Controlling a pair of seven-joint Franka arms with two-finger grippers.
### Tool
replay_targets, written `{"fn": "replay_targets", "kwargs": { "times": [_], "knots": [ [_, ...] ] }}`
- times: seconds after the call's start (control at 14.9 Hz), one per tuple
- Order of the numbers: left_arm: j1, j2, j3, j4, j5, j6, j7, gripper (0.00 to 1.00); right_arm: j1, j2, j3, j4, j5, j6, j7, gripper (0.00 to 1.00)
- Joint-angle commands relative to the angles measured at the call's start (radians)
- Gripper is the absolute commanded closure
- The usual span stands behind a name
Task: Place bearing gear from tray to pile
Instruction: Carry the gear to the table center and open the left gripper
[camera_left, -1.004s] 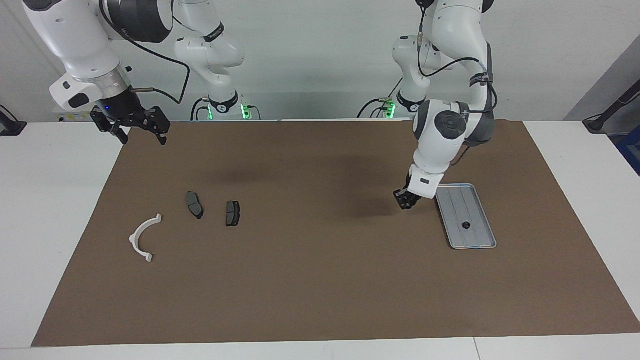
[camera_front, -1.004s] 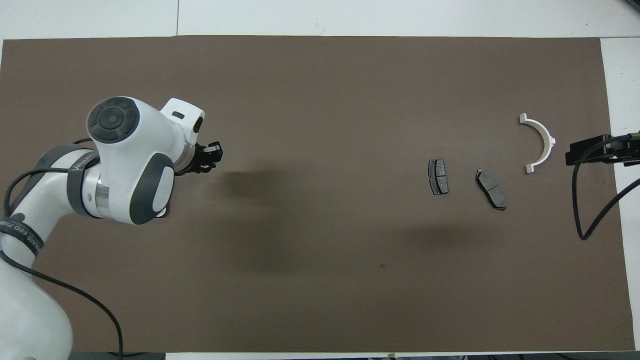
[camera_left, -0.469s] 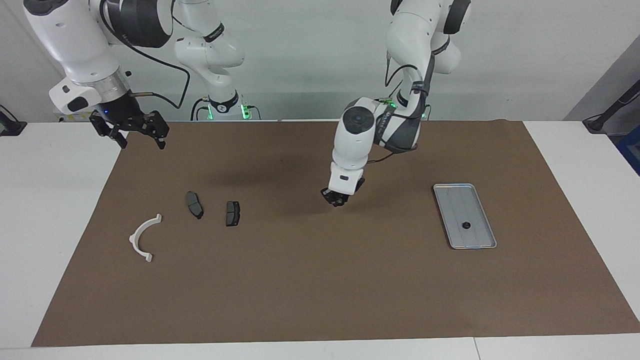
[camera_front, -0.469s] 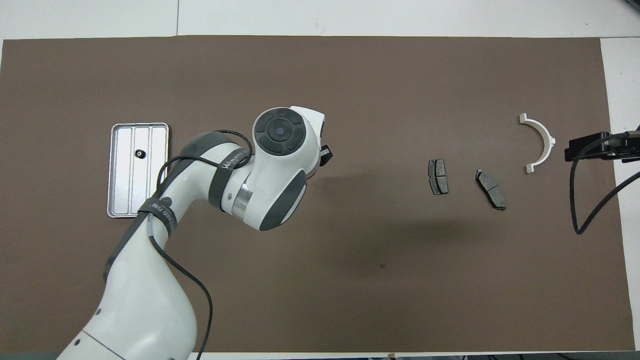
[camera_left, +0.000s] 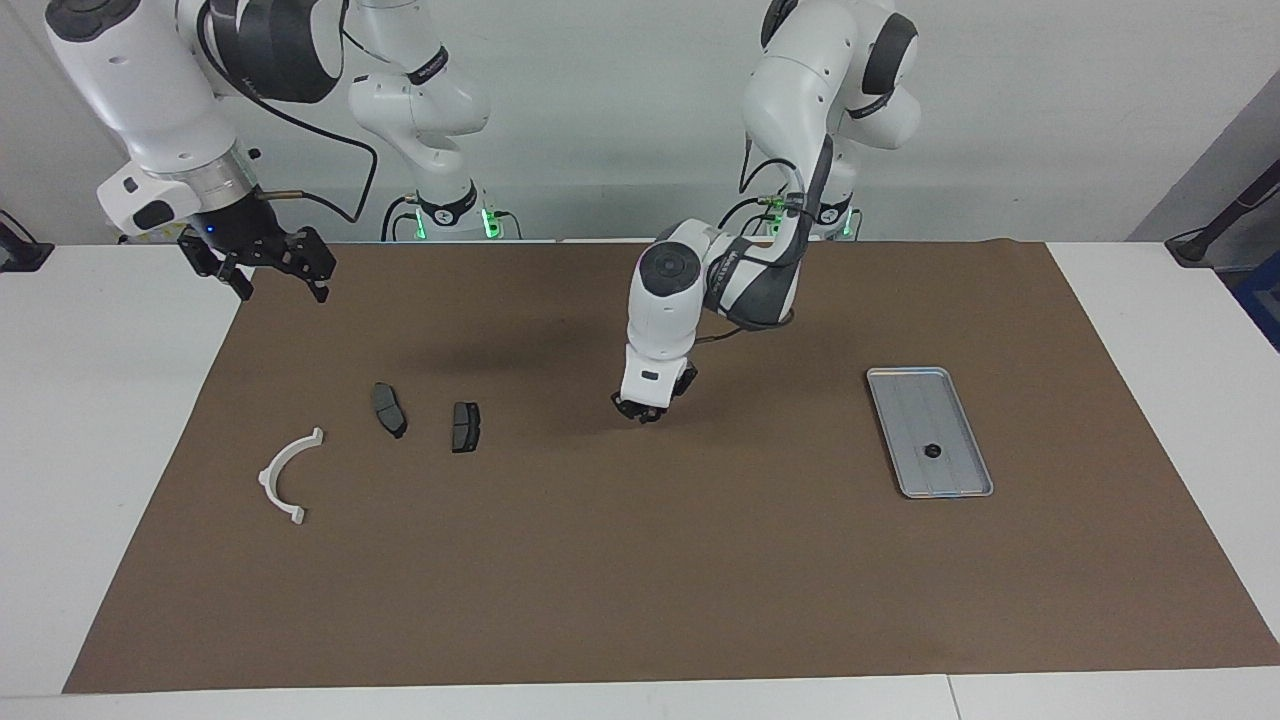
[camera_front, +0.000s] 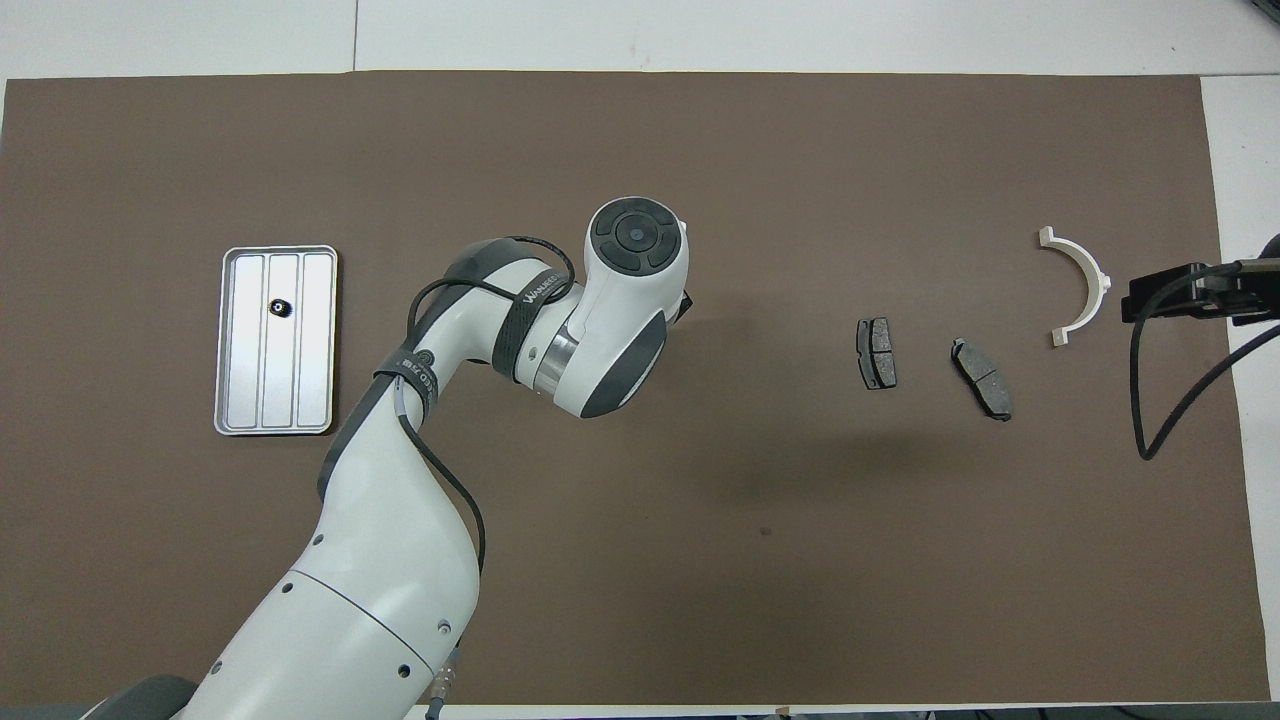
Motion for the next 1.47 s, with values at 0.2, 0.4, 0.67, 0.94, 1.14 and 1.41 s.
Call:
{"fn": "replay_targets", "kwargs": {
  "times": [0.2,0.4,0.67,0.94,1.14,1.41],
  "knots": [
    [-0.026,0.001,0.014,-0.023,-0.014,0.058,-0.063,0.92,-0.006,0.046,0.007,-0.008,0.007,0.064,-0.003,0.00],
    [-0.027,-0.001,0.014,-0.028,-0.013,0.071,-0.091,0.88,-0.012,0.094,0.007,-0.008,0.004,0.119,-0.015,0.00],
    [-0.029,-0.002,0.014,-0.048,-0.011,0.101,-0.114,0.80,-0.012,0.137,0.007,-0.008,0.004,0.174,-0.017,0.00],
    [-0.039,-0.011,0.014,-0.079,-0.011,0.138,-0.119,0.49,-0.007,0.158,0.007,-0.016,0.007,0.211,-0.014,0.00],
    [-0.030,-0.011,0.014,-0.077,-0.011,0.131,-0.116,0.21,-0.015,0.157,0.008,-0.024,0.012,0.211,-0.011,0.00],
    [-0.018,-0.034,0.017,-0.075,-0.011,0.100,-0.113,0.21,-0.001,0.223,0.010,0.002,0.005,0.266,-0.009,0.00]
  ]
}}
